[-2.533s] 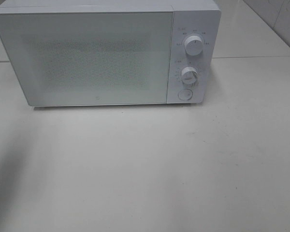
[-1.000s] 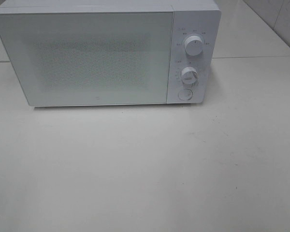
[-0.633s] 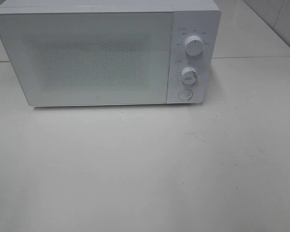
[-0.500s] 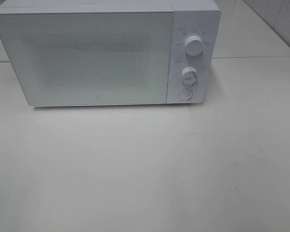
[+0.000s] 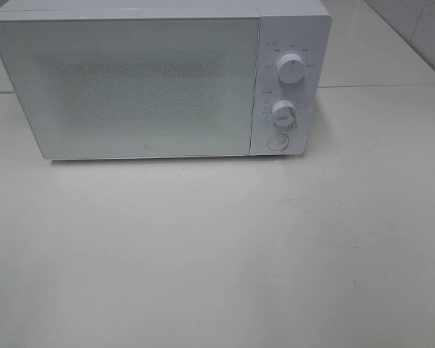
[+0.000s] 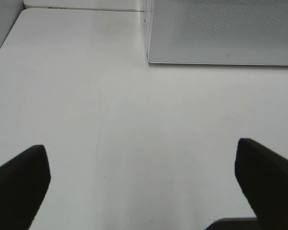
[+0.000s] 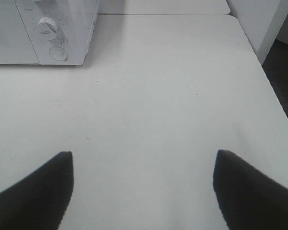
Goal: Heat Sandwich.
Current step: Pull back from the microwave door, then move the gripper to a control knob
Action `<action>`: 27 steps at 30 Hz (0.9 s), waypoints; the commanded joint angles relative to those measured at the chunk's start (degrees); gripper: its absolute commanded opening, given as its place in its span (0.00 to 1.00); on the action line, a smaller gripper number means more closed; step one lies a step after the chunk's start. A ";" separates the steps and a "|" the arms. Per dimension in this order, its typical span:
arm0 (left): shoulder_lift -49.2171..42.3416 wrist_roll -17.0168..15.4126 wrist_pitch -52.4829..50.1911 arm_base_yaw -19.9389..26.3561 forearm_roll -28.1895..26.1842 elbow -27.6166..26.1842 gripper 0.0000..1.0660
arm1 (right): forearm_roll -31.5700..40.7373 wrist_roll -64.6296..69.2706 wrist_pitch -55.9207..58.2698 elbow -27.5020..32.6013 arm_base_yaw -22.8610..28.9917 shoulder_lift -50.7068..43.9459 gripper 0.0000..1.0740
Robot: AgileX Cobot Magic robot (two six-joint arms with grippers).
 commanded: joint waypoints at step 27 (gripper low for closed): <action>-1.32 0.00 -0.69 0.34 -0.11 0.23 0.92 | -0.11 -0.52 -3.61 -1.95 -0.23 1.32 0.77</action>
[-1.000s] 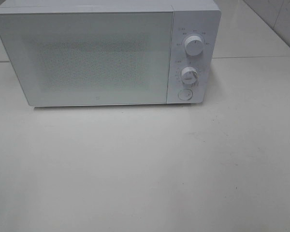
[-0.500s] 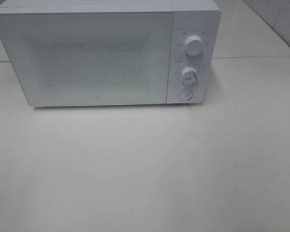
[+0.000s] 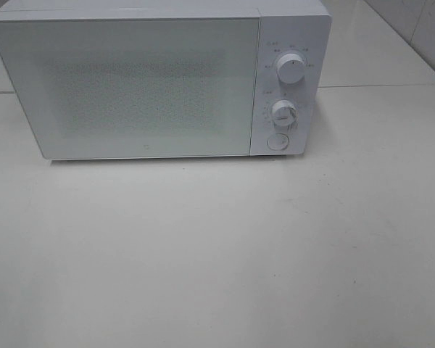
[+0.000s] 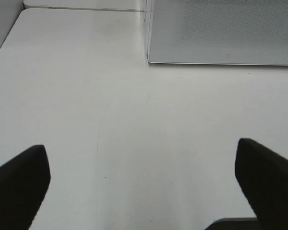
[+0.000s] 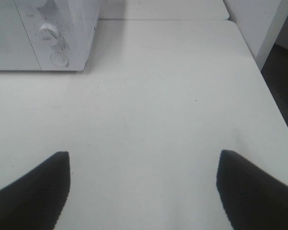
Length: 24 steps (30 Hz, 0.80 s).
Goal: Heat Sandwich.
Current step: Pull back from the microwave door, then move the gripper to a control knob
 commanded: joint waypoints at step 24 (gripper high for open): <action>-1.32 0.00 -0.69 0.34 -0.11 0.23 0.92 | -0.11 0.17 -30.42 -0.92 -0.23 31.28 0.73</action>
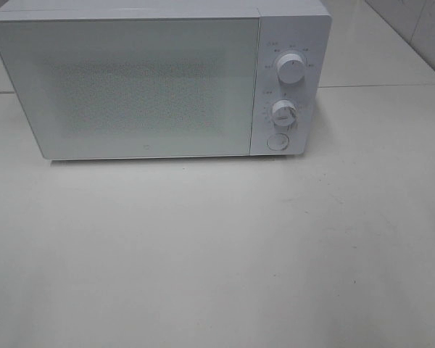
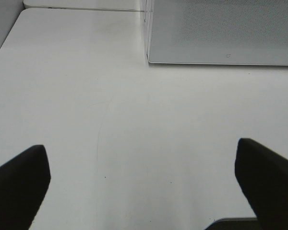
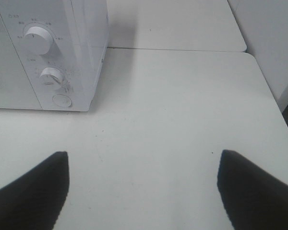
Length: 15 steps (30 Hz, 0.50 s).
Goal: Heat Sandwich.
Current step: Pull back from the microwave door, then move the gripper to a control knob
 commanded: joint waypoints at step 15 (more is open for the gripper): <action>-1.32 0.00 -0.69 0.34 -0.11 0.23 0.92 | -0.11 1.20 -18.79 -0.29 -0.23 20.86 0.71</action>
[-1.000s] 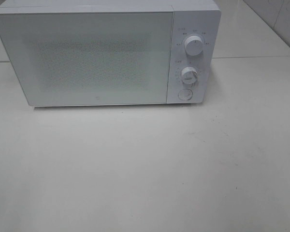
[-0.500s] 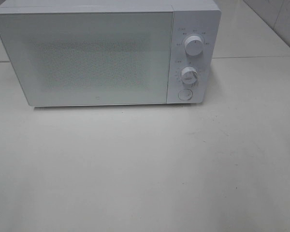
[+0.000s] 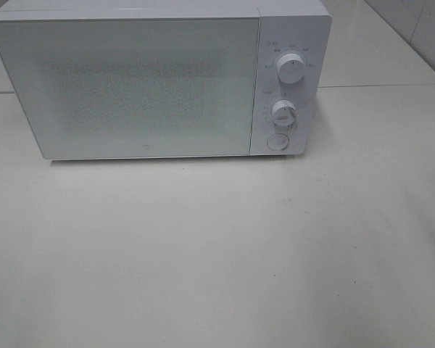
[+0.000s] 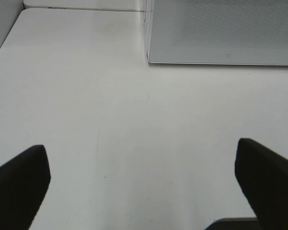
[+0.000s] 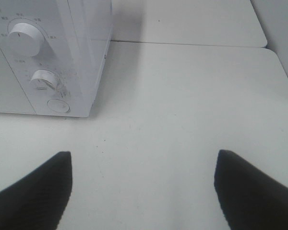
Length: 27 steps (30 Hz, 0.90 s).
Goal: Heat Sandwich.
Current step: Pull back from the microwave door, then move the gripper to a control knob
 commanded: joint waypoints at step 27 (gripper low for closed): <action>-1.32 0.00 -0.69 0.34 -0.11 0.23 0.92 | 26.01 -16.67 -47.10 12.49 6.07 25.61 0.71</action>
